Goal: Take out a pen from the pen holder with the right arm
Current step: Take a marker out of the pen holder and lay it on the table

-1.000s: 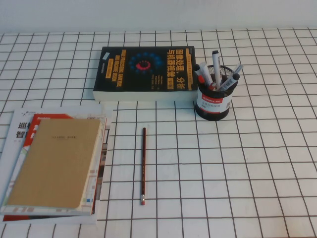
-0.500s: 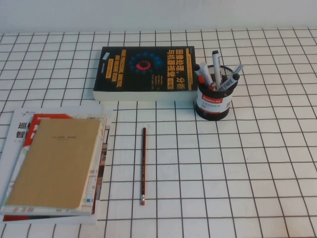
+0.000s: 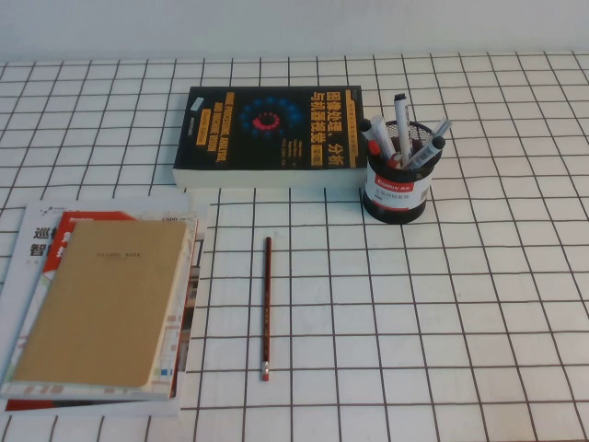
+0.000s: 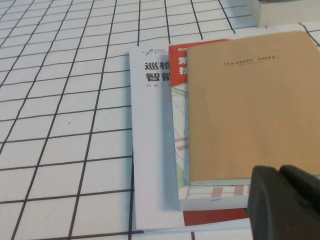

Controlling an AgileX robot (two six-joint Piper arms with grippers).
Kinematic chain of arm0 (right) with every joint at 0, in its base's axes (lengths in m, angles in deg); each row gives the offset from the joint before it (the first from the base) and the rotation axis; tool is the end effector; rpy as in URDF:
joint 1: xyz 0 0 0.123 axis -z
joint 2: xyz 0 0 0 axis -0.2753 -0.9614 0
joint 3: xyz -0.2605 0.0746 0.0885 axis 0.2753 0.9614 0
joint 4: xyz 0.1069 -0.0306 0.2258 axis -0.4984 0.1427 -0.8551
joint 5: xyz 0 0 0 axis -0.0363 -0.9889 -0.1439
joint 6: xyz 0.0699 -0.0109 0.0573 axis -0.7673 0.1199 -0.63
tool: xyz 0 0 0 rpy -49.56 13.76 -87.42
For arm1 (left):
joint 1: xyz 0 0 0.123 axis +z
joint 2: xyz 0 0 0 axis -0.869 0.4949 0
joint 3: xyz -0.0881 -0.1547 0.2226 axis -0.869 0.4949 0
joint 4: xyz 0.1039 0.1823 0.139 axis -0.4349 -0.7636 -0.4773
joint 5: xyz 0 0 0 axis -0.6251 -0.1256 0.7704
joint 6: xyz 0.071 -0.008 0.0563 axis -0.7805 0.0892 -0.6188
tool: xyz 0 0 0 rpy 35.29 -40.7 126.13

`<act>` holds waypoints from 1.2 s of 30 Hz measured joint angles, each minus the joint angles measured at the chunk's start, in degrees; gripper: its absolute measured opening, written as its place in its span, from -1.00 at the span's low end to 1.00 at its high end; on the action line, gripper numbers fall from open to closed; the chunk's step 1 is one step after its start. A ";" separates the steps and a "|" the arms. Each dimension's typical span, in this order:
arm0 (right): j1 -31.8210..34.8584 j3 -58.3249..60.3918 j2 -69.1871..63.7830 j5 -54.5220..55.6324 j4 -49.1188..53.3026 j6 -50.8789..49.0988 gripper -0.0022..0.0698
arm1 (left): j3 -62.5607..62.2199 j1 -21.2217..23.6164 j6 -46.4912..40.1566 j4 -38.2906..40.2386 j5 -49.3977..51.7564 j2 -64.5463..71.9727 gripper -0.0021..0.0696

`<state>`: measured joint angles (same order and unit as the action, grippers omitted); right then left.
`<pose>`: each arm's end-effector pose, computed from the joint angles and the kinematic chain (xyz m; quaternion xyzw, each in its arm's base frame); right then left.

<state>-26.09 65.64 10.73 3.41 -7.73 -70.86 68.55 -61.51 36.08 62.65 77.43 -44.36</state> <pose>0.0518 0.0201 0.1801 -0.0314 0.7739 0.1599 0.6120 0.0521 -0.0020 0.1708 0.0632 0.8046 0.0287 0.5898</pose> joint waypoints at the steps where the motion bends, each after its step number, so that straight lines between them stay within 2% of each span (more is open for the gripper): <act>1: 0.00 0.00 0.00 0.53 -1.76 0.00 -0.98 | 0.00 0.00 0.00 0.00 0.00 0.00 -0.95; 8: 0.00 0.00 0.00 8.09 -21.38 0.00 -0.98 | 0.00 0.00 0.00 0.00 0.00 0.00 -0.95; 11: 0.00 0.00 0.00 10.57 -25.97 0.00 -0.98 | 0.00 0.00 0.00 0.00 0.00 0.00 -0.95; 26: 0.00 -1.92 -1.03 10.51 -30.64 0.23 -0.98 | 0.00 0.00 0.00 0.00 0.00 0.00 -0.95; 30: 0.00 -8.91 -8.67 4.51 -29.38 0.23 -0.98 | 0.00 0.00 0.00 0.00 0.00 0.00 -0.95; 36: 0.00 -24.36 -26.77 -12.69 -21.53 0.23 -0.98 | 0.00 0.00 0.00 0.00 0.00 0.00 -0.95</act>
<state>-26.09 41.28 -16.03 -9.28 -29.26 -70.63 68.55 -61.51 36.08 62.65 77.43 -44.36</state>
